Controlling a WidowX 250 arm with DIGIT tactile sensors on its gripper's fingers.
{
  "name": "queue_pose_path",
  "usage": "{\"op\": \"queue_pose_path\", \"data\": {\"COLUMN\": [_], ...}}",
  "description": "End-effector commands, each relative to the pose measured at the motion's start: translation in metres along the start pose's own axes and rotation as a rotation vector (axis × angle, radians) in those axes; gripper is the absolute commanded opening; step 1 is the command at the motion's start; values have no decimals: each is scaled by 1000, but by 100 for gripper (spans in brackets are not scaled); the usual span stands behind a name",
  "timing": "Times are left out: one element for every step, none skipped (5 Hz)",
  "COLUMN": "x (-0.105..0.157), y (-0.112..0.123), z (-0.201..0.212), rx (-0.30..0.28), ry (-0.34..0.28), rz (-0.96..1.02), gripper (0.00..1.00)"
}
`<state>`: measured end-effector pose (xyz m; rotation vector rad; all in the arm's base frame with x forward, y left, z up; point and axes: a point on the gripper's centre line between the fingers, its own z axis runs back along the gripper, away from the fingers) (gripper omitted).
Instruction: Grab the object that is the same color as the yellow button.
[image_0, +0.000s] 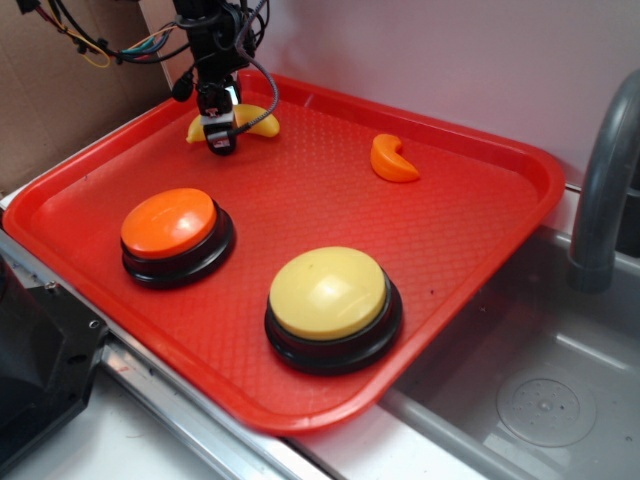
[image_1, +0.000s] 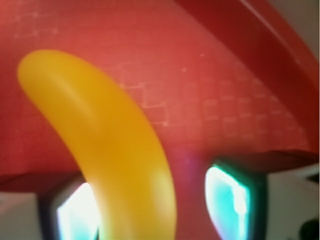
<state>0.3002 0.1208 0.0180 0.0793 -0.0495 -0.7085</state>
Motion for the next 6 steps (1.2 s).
{"op": "queue_pose_path", "data": {"x": [1, -11, -24, -26, -23, -28], "y": [-3, -22, -53, -65, -72, -69], "z": [16, 60, 112, 155, 180, 190], "rx": [55, 103, 167, 130, 141, 216], "ry": [11, 94, 104, 121, 83, 99], "rz": [79, 320, 572, 811, 847, 978], "gripper": [0, 0, 0, 0, 0, 0]}}
